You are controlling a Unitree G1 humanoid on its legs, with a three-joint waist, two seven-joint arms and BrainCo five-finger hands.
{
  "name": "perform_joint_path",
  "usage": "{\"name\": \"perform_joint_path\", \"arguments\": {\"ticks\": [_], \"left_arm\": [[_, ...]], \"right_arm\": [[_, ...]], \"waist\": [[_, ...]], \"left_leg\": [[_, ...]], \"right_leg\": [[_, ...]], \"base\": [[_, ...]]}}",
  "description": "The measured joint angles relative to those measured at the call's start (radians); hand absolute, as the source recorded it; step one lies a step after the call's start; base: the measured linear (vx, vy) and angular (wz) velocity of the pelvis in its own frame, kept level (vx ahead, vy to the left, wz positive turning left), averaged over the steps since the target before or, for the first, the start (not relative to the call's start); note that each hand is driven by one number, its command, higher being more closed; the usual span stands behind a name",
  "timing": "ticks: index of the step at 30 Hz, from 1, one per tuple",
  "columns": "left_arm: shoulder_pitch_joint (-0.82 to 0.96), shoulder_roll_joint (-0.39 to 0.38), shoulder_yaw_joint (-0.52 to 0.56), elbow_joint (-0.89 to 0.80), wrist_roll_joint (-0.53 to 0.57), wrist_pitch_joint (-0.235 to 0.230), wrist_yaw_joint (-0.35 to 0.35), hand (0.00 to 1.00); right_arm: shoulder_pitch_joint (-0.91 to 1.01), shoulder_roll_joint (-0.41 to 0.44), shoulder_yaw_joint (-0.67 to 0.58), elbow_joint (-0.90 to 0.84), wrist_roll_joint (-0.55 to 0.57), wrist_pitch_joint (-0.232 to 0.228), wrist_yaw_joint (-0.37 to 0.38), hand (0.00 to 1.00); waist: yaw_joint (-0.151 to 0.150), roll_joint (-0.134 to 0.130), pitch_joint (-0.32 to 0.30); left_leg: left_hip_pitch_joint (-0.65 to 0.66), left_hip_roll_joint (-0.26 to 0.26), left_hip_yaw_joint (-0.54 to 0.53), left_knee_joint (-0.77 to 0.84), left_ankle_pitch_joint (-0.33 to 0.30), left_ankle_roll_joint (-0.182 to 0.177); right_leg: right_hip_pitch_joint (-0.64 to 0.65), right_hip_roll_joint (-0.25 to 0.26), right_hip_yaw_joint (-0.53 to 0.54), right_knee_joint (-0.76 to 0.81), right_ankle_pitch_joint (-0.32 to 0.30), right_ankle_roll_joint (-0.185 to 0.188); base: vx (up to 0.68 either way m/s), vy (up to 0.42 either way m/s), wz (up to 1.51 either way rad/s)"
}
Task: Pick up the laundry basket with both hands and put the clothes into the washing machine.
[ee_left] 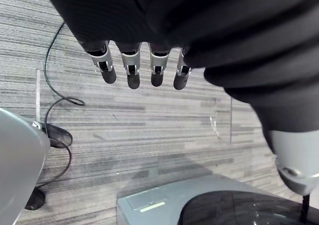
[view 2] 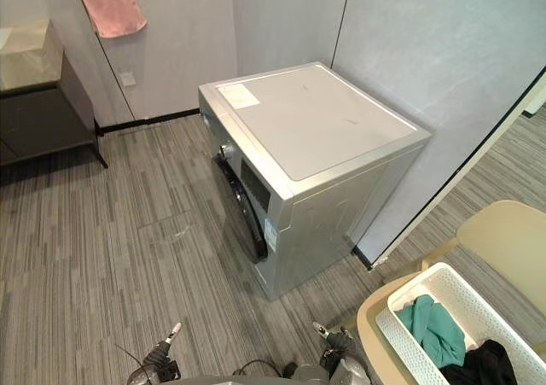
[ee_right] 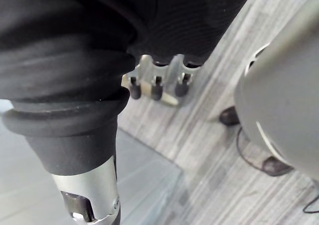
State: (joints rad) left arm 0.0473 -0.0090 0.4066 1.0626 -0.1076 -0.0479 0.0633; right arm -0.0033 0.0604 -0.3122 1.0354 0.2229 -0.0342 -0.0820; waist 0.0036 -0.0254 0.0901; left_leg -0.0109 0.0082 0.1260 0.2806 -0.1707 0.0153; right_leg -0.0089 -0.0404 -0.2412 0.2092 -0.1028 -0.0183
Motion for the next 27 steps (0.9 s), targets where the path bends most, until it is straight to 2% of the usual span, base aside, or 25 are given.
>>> {"name": "perform_joint_path", "arguments": {"ticks": [1,2,3,5,6,7,8,9,11,12,13,14,15,16,17,18,19,20,21,24,26,27], "left_arm": [[-0.008,-0.005,0.001,-0.004,0.0,0.001,-0.002,0.0],[-0.028,-0.012,0.019,-0.024,0.0,0.0,-0.008,0.0],[-0.033,-0.022,0.026,-0.038,0.0,0.0,-0.013,0.0],[-0.025,-0.016,0.028,-0.045,0.0,0.0,-0.016,0.0],[-0.022,-0.013,0.029,-0.044,0.0,0.001,-0.016,0.0],[-0.02,-0.011,0.031,-0.043,0.0,0.001,-0.014,0.0],[-0.01,-0.007,0.037,-0.04,-0.001,0.001,-0.013,0.0],[-0.008,-0.006,0.039,-0.04,-0.001,0.001,-0.01,0.0],[0.006,-0.007,0.073,-0.04,-0.006,0.001,0.006,0.0],[0.01,-0.007,0.077,-0.04,-0.007,0.001,0.008,0.0],[0.02,-0.007,0.077,-0.036,-0.008,0.0,0.011,0.0],[0.026,-0.012,0.076,-0.026,-0.008,0.001,0.013,0.0],[0.04,-0.025,0.064,-0.01,-0.009,0.0,0.016,0.0],[0.043,-0.015,0.057,-0.004,-0.009,0.0,0.018,0.0],[0.04,0.023,0.028,0.003,-0.011,0.0,0.025,0.0],[0.038,0.039,0.015,0.004,-0.01,0.0,0.025,0.0],[0.044,0.061,-0.008,0.01,-0.009,0.001,0.025,0.0],[0.045,0.074,-0.039,0.016,-0.008,0.001,0.024,0.0],[0.045,0.076,-0.066,0.018,-0.006,0.001,0.024,0.0],[0.018,0.095,-0.16,0.046,-0.009,-0.002,0.022,0.0],[0.013,0.093,-0.184,0.048,-0.009,-0.002,0.023,0.0],[0.01,0.094,-0.212,0.048,-0.008,-0.002,0.021,0.0]], "right_arm": [[0.0,-0.005,-0.001,0.001,-0.001,0.001,0.0,0.0],[0.004,-0.015,-0.001,0.002,-0.004,0.001,0.0,0.0],[0.006,-0.021,0.001,0.002,-0.018,0.004,0.0,0.0],[0.01,-0.022,0.02,0.009,-0.035,0.008,0.0,0.0],[0.009,-0.02,0.023,0.008,-0.036,0.009,0.0,0.0],[0.006,-0.016,0.018,0.009,-0.036,0.011,0.0,0.0],[-0.001,-0.011,0.008,0.007,-0.037,0.013,0.0,0.0],[-0.001,-0.012,0.002,0.006,-0.038,0.013,0.0,0.0],[0.006,-0.013,-0.034,0.009,-0.044,0.014,-0.002,0.0],[0.01,-0.015,-0.037,0.01,-0.052,0.013,-0.002,0.0],[0.014,-0.024,-0.038,0.018,-0.073,0.013,-0.002,0.0],[0.016,-0.038,-0.044,0.022,-0.077,0.013,-0.001,0.0],[0.017,-0.066,-0.051,0.048,-0.078,0.015,-0.001,0.0],[0.018,-0.068,-0.052,0.068,-0.078,0.015,-0.001,0.0],[0.009,-0.055,-0.055,0.109,-0.08,0.017,0.002,0.0],[0.009,-0.047,-0.063,0.124,-0.08,0.019,0.002,0.0],[0.014,-0.03,-0.077,0.142,-0.08,0.021,0.003,0.0],[0.009,-0.028,-0.079,0.152,-0.08,0.021,0.012,0.0],[0.004,-0.031,-0.079,0.151,-0.08,0.021,0.021,0.0],[-0.011,-0.04,-0.046,0.137,-0.078,0.021,0.021,0.0],[-0.011,-0.042,-0.01,0.12,-0.077,0.022,0.019,0.0],[-0.009,-0.043,0.036,0.092,-0.077,0.022,0.018,0.0]], "waist": [[0.0,0.003,0.001],[0.0,0.022,0.009],[0.006,0.023,0.02],[0.015,0.026,0.017],[0.015,0.024,0.016],[0.015,0.023,0.016],[0.013,0.021,0.014],[0.012,0.02,0.015],[0.011,0.005,0.017],[0.012,0.001,0.016],[0.01,-0.001,0.014],[0.009,0.013,0.006],[0.009,0.039,-0.015],[0.007,0.03,-0.018],[-0.004,-0.007,-0.016],[-0.006,-0.025,-0.021],[-0.014,-0.047,-0.035],[-0.014,-0.053,-0.04],[-0.014,-0.049,-0.043],[-0.015,-0.039,-0.049],[-0.018,-0.039,-0.058],[-0.021,-0.038,-0.057]], "left_leg": [[-0.049,0.016,0.009,0.113,-0.016,-0.012],[-0.161,0.051,0.016,0.367,-0.009,-0.036],[-0.222,0.084,0.017,0.52,0.004,-0.064],[-0.273,0.161,0.04,0.699,0.008,-0.069],[-0.275,0.185,0.052,0.704,0.008,-0.069],[-0.274,0.236,0.074,0.665,0.005,-0.064],[-0.261,0.291,0.081,0.579,0.005,-0.063],[-0.245,0.319,0.078,0.515,0.006,-0.063],[-0.148,0.39,0.035,0.231,0.015,-0.063],[-0.127,0.395,0.015,0.173,0.024,-0.065],[-0.093,0.393,-0.04,0.087,0.077,-0.046],[-0.065,0.382,-0.089,0.04,0.177,-0.035],[-0.048,0.363,-0.136,0.015,0.195,-0.121],[-0.042,0.345,-0.15,0.004,0.163,-0.168],[-0.043,0.302,-0.144,-0.007,0.118,-0.233],[-0.044,0.285,-0.143,-0.007,0.107,-0.249],[-0.041,0.258,-0.14,-0.006,0.093,-0.264],[-0.027,0.239,-0.126,-0.007,0.09,-0.264],[-0.022,0.231,-0.11,-0.01,0.089,-0.261],[-0.007,0.203,-0.082,-0.078,0.086,-0.255],[0.001,0.195,-0.083,-0.133,0.091,-0.248],[0.009,0.18,-0.076,-0.182,0.11,-0.233]], "right_leg": [[0.008,0.003,-0.011,-0.004,-0.006,-0.002],[0.036,0.008,-0.04,-0.005,-0.015,-0.008],[0.061,0.013,-0.053,-0.007,-0.02,-0.015],[0.108,0.003,-0.056,-0.021,-0.023,-0.02],[0.119,-0.005,-0.053,-0.034,-0.023,-0.019],[0.127,-0.018,-0.042,-0.055,-0.018,-0.011],[0.127,-0.034,-0.028,-0.059,-0.016,0.006],[0.124,-0.041,-0.02,-0.056,-0.014,0.01],[0.105,-0.087,0.01,-0.019,-0.03,0.058],[0.096,-0.104,0.018,-0.003,-0.039,0.073],[0.078,-0.133,0.036,0.027,-0.056,0.111],[0.066,-0.145,0.049,0.041,-0.065,0.144],[0.052,-0.151,0.066,0.041,-0.079,0.183],[0.051,-0.16,0.09,0.037,-0.082,0.192],[0.059,-0.187,0.135,0.025,-0.077,0.199],[0.065,-0.203,0.136,0.018,-0.069,0.204],[0.085,-0.228,0.136,-0.009,-0.036,0.231],[0.097,-0.247,0.138,-0.037,0.001,0.244],[0.096,-0.258,0.139,-0.049,0.025,0.249],[0.064,-0.287,0.154,-0.11,0.053,0.278],[0.027,-0.29,0.17,-0.107,0.052,0.272],[-0.009,-0.298,0.191,-0.094,0.054,0.266]], "base": [[0.19,-0.106,0.41],[0.16,-0.074,0.47],[0.12,-0.034,0.35],[0.15,0.006,-0.05],[0.16,0.056,-0.3],[0.14,0.103,-0.34],[0.15,0.129,-0.31],[0.18,0.179,-0.24],[0.18,0.246,-0.19],[0.17,0.341,-0.16],[0.16,0.431,-0.11],[0.18,0.584,-0.12],[0.14,0.531,-0.04],[0.13,0.518,0.23],[0.11,0.438,0.38],[0.1,0.434,0.47],[0.05,0.323,0.18],[0.01,0.221,-0.04],[-0.04,0.155,-0.26],[-0.11,0.061,-0.42],[-0.13,0.007,-0.3],[-0.17,0.014,-0.35]]}}
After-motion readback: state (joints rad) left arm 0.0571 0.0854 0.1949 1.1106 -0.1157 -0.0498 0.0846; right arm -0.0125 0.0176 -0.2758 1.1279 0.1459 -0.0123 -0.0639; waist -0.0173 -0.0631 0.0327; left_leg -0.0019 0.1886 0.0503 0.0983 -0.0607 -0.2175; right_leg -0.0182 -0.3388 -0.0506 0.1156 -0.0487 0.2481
